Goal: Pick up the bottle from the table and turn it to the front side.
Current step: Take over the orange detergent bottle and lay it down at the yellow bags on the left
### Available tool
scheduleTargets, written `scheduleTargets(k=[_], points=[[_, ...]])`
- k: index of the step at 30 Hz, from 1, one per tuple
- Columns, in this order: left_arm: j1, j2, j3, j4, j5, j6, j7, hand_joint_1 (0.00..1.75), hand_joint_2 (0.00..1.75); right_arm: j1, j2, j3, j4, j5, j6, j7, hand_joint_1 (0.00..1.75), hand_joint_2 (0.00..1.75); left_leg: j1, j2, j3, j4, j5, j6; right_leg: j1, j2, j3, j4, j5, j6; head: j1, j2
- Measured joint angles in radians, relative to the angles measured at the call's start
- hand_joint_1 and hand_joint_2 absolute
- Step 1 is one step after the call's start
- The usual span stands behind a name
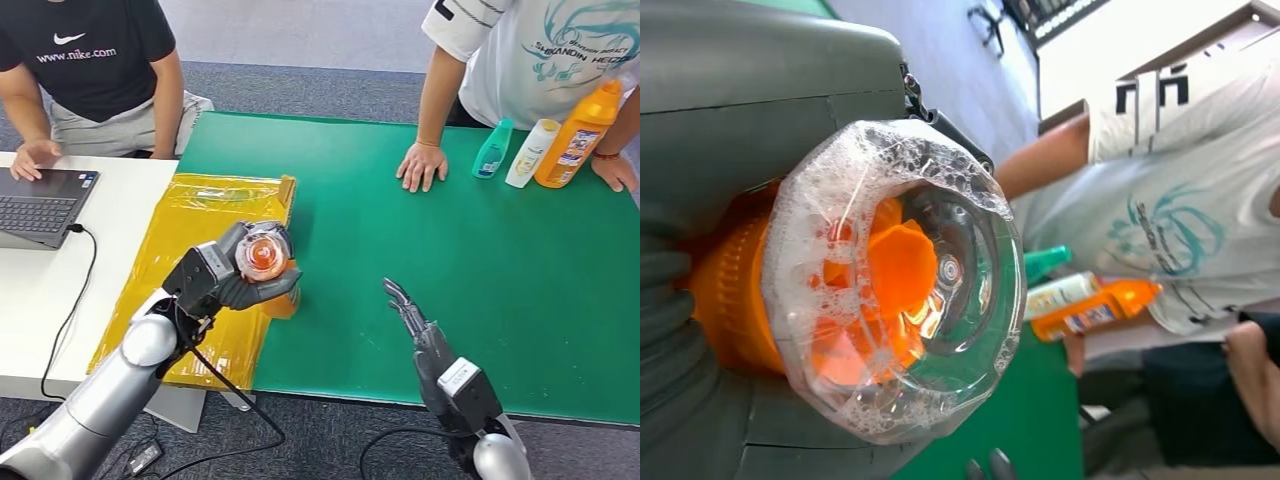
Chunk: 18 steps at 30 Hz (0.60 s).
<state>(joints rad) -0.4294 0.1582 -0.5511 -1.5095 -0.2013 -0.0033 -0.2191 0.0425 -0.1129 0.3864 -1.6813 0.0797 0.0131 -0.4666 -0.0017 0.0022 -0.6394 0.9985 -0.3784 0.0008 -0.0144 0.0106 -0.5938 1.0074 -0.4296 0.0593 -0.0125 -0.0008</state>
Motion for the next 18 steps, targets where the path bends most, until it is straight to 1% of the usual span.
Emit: scheduleTargets(k=[4,10,18], points=[[-0.020,0.004,0.000,0.000,-0.073,0.012,0.030,1.75,1.75,0.023,0.013,-0.008,-0.041,-0.031,0.002,0.006,0.00,0.00,0.000,0.000,0.000,0.000,0.000,0.000,0.000,0.000,0.000,0.000,0.000,0.000,0.000,0.000],[-0.067,0.008,-0.010,0.003,-0.189,0.006,0.085,1.75,1.75,0.035,0.033,-0.015,-0.076,-0.053,0.002,0.006,0.00,0.00,0.000,0.000,0.000,0.000,0.000,0.000,0.000,0.000,0.000,0.000,0.000,0.000,0.000,0.000],[-0.142,0.012,-0.066,0.031,-0.371,-0.031,0.163,1.75,1.75,0.034,0.051,-0.017,-0.081,-0.060,0.009,0.008,0.00,0.00,0.000,0.000,0.000,0.000,0.000,0.000,0.000,0.000,0.000,0.000,0.000,0.000,0.000,0.000]])
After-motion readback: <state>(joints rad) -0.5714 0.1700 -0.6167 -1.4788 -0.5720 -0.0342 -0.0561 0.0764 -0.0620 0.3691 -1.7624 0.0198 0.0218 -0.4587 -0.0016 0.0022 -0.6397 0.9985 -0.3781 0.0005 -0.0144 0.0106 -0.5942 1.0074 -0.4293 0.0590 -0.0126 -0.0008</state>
